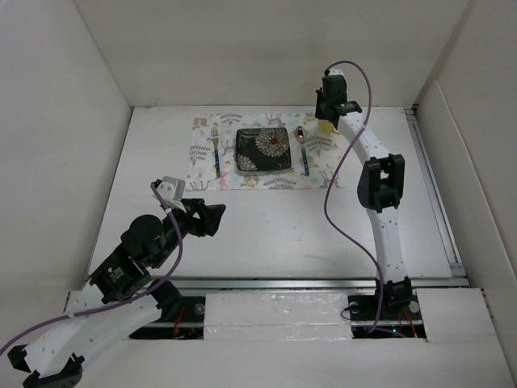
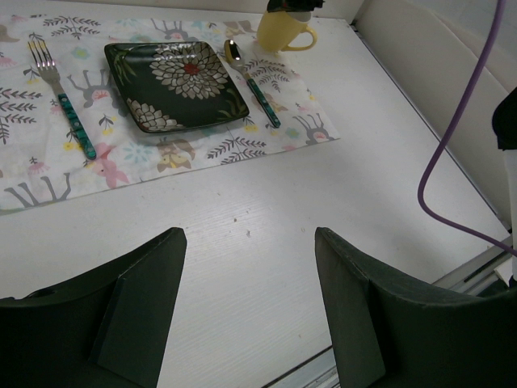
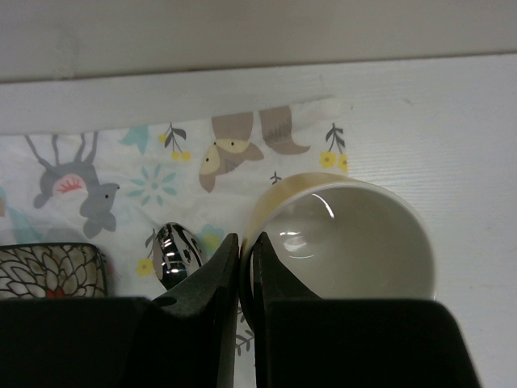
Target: Set the dinner table for one person
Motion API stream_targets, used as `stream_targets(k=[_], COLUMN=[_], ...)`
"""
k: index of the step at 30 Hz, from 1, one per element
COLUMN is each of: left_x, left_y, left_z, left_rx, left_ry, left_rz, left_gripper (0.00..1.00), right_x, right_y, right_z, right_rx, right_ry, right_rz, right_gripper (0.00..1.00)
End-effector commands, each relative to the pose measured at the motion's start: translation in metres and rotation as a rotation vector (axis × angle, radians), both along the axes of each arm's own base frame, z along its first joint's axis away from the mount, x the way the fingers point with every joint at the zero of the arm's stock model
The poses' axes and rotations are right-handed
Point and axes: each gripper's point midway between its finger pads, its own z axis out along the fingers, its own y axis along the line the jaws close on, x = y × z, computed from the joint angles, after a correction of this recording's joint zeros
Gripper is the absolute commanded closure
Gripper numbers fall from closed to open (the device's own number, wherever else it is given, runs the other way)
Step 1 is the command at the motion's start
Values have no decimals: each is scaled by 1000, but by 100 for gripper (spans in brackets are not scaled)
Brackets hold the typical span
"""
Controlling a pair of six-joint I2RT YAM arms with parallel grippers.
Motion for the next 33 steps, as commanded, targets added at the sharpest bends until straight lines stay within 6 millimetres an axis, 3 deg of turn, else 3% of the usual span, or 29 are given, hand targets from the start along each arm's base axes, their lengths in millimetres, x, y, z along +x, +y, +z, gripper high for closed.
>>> stream_targets(k=[1,6,15,20,24,25,28,30,31,32,33], left_x=[3,3,3,4,4,4,5,6,6,7,7], left_y=[2,-1,0,0,1,2,2,2,2,2,1], left_z=[8,7,9,8,8,8,5,6,5,4,3], left_rx=[-26,-17,-22,-22,-21,-20,-15,-15,-13,-9,-3], left_ry=[-32,-26,-31,-30,-29,-30,-21,-23,-21,-17,-13], left_rz=[18,5,10,14,19,22,27,33,34,34,33], left_gripper=[38,38,38,38,38,38,38,37,37,37,37], right_x=[15,24,29,33,37,37,38,36,33,33,28], right_y=[18,29,26,26,26,27,28,29,29,30,28], right_z=[71,65,23,20,25,25,38,63,59,70,95], right_rx=[19,61,82,93,105,114,128,146,152,160,170], right_ry=[-157,-180,-115,-123,-148,-149,-180,-224,-214,-246,-282], right_rz=[59,88,74,59,46,47,43,50,51,55,56], right_gripper=[100,100,100,97,81,68,45,38,32,31,29])
